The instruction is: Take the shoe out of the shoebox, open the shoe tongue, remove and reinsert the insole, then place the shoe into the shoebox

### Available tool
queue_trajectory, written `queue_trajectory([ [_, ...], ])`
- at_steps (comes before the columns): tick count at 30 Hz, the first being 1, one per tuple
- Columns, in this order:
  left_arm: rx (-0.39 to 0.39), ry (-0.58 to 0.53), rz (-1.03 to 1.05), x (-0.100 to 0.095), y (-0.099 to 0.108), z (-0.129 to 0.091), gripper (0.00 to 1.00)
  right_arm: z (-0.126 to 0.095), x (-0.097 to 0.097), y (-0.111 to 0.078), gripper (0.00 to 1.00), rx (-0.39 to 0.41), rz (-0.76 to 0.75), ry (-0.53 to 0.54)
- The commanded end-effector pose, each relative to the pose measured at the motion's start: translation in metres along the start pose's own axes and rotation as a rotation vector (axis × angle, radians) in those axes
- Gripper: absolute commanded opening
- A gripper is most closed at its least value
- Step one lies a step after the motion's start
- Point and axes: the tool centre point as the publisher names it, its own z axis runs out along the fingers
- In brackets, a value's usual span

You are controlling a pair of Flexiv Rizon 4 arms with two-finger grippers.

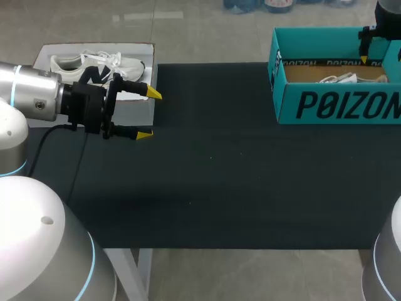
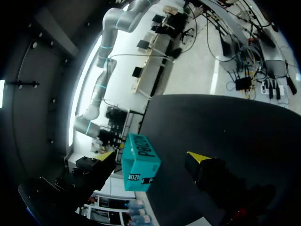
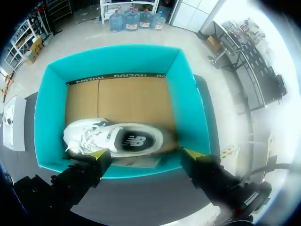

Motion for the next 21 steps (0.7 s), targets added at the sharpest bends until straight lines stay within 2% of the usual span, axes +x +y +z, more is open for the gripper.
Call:
queue_trajectory([
  [1, -0.001, 0.003, 0.0, 0.0, 0.0, 0.0, 1.0, 0.0, -0.001, -0.004, 1.0, -0.013, 0.001, 0.002],
  [7, -0.001, 0.003, 0.0, 0.0, 0.0, 0.0, 1.0, 0.0, -0.001, -0.004, 1.0, -0.013, 0.001, 0.002],
  [11, -0.033, 0.195, 0.177, -0.021, 0.021, -0.031, 1.0, 0.0, -0.001, -0.004, 1.0, -0.013, 0.001, 0.002],
  [14, -0.015, 0.299, 0.247, -0.029, 0.033, -0.053, 1.0, 0.0, -0.001, -0.004, 1.0, -0.013, 0.001, 0.002],
  [15, -0.003, 0.354, 0.271, -0.03, 0.036, -0.059, 1.0, 0.0, -0.001, -0.004, 1.0, -0.013, 0.001, 0.002],
  [18, 0.037, 0.427, 0.306, -0.031, 0.045, -0.076, 1.0, 0.0, -0.001, -0.004, 1.0, -0.013, 0.001, 0.002],
  [21, 0.062, 0.523, 0.323, -0.023, 0.055, -0.093, 1.0, 0.0, -0.001, -0.004, 1.0, -0.013, 0.001, 0.002],
])
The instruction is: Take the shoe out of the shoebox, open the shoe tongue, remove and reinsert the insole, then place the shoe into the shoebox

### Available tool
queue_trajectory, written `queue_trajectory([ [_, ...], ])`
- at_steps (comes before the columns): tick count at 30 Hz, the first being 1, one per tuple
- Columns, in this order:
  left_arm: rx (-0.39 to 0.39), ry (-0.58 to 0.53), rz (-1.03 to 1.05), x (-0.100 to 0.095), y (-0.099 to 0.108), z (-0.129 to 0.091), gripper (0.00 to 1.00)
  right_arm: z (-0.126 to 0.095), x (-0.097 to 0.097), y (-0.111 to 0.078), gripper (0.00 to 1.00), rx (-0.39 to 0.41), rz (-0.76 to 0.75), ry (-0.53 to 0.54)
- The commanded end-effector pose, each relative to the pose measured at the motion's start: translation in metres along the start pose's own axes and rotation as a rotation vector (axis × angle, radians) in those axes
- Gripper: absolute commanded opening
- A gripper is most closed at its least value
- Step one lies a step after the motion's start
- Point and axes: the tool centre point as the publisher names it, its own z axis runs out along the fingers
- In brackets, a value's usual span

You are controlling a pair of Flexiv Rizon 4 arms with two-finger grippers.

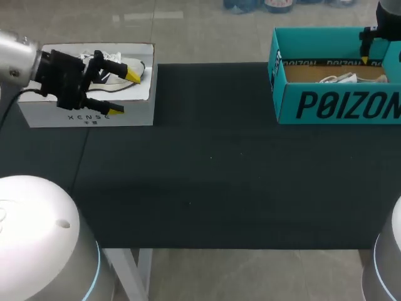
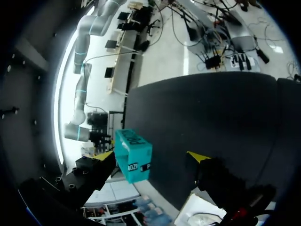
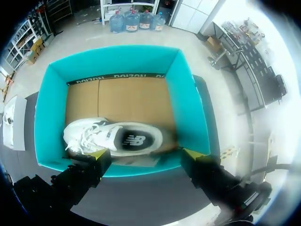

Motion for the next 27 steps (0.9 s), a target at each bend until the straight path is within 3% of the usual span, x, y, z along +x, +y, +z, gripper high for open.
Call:
queue_trajectory([
  [1, 0.156, 0.31, 0.1, 0.011, 0.017, -0.029, 1.0, 0.0, 0.0, -0.001, 1.0, -0.004, 0.001, 0.0],
  [6, 0.199, 0.403, 0.136, 0.038, 0.029, -0.046, 1.0, 0.0, 0.0, -0.001, 1.0, -0.004, 0.001, 0.0],
  [16, 0.186, 0.525, 0.136, 0.089, 0.048, -0.077, 1.0, 0.0, 0.0, -0.001, 1.0, -0.004, 0.001, 0.0],
  [19, 0.113, 0.583, 0.174, 0.096, 0.054, -0.084, 1.0, 0.0, 0.0, -0.001, 1.0, -0.004, 0.001, 0.0],
  [27, 0.113, 0.583, 0.174, 0.096, 0.054, -0.084, 1.0, 0.0, 0.0, -0.001, 1.0, -0.004, 0.001, 0.0],
])
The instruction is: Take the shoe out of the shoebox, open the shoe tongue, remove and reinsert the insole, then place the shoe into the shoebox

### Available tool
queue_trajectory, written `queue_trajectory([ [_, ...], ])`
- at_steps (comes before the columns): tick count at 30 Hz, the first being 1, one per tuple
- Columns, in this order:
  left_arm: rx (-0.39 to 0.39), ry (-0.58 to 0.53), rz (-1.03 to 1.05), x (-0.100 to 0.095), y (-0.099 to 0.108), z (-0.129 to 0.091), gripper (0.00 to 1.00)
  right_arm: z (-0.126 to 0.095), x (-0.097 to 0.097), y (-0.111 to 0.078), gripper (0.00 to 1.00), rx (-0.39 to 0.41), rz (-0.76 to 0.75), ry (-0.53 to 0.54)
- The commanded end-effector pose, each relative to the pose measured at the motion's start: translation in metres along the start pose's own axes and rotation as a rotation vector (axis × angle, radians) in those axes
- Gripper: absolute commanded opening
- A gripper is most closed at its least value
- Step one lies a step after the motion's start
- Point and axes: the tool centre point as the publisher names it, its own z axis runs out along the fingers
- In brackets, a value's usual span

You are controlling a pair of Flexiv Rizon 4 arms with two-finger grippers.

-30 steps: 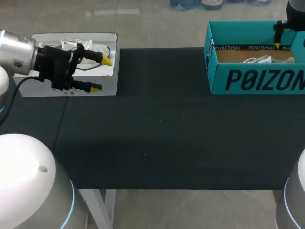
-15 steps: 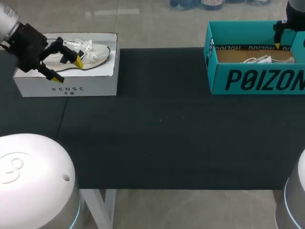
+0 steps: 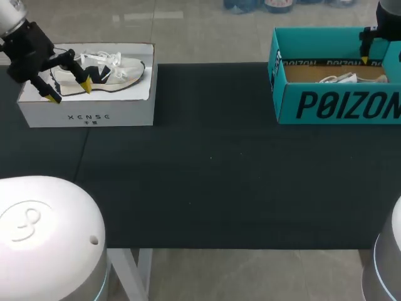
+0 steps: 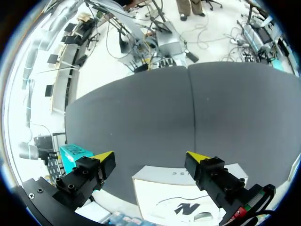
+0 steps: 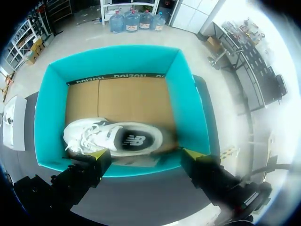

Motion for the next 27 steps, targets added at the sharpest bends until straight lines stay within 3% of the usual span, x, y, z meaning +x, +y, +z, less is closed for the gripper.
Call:
queue_trajectory([
  [1, -0.009, 0.004, 0.0, -0.001, -0.003, 0.0, 1.0, 0.0, 0.0, -0.001, 1.0, -0.003, 0.001, -0.001],
  [21, -0.009, 0.004, 0.0, -0.001, -0.003, 0.0, 1.0, 0.0, 0.0, -0.001, 1.0, -0.003, 0.001, -0.001],
  [27, -0.004, 0.176, 0.03, 0.023, 0.027, -0.004, 1.0, 0.0, 0.0, -0.001, 1.0, -0.003, 0.001, -0.001],
])
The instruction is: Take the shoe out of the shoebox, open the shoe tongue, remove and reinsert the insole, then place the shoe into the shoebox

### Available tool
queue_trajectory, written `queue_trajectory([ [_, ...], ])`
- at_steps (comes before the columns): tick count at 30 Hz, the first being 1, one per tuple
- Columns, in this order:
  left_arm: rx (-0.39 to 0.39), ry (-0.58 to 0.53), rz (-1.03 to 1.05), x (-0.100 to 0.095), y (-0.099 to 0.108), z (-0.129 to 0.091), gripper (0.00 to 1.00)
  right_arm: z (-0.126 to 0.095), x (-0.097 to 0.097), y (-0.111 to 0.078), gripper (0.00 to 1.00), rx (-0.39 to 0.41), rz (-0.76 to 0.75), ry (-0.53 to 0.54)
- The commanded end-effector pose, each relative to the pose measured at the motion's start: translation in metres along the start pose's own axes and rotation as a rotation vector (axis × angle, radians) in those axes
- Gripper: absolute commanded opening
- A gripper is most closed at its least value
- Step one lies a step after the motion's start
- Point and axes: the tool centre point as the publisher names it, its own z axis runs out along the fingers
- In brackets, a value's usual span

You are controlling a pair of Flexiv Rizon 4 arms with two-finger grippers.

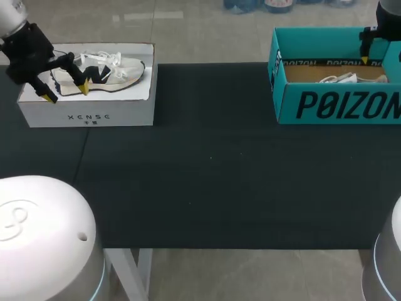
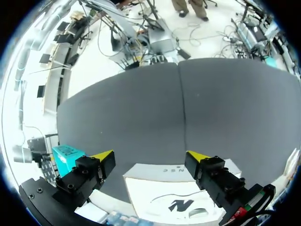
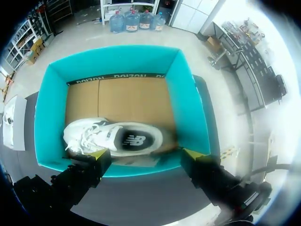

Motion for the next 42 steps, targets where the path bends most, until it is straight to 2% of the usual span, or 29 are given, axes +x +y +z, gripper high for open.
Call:
queue_trajectory([
  [1, 0.025, 0.09, 0.003, 0.01, 0.025, -0.005, 1.0, 0.0, 0.0, -0.001, 1.0, -0.003, 0.001, -0.001],
  [8, 0.03, 0.156, -0.011, 0.044, 0.053, -0.001, 1.0, 0.0, 0.0, -0.001, 1.0, -0.003, 0.001, -0.001],
  [10, 0.028, 0.16, -0.028, 0.06, 0.063, 0.002, 1.0, 0.0, 0.0, -0.001, 1.0, -0.003, 0.001, -0.001],
  [15, 0.014, 0.174, -0.08, 0.098, 0.092, 0.01, 1.0, 0.0, 0.0, -0.001, 1.0, -0.003, 0.001, -0.001],
  [27, -0.008, 0.24, -0.1, 0.164, 0.172, 0.02, 1.0, 0.0, 0.0, -0.001, 1.0, -0.003, 0.001, -0.001],
  [32, -0.016, 0.259, -0.091, 0.183, 0.205, 0.022, 1.0, 0.0, 0.0, -0.001, 1.0, -0.003, 0.001, -0.001],
  [42, -0.044, 0.286, -0.074, 0.204, 0.256, 0.031, 1.0, 0.0, 0.0, -0.001, 1.0, -0.003, 0.001, -0.001],
])
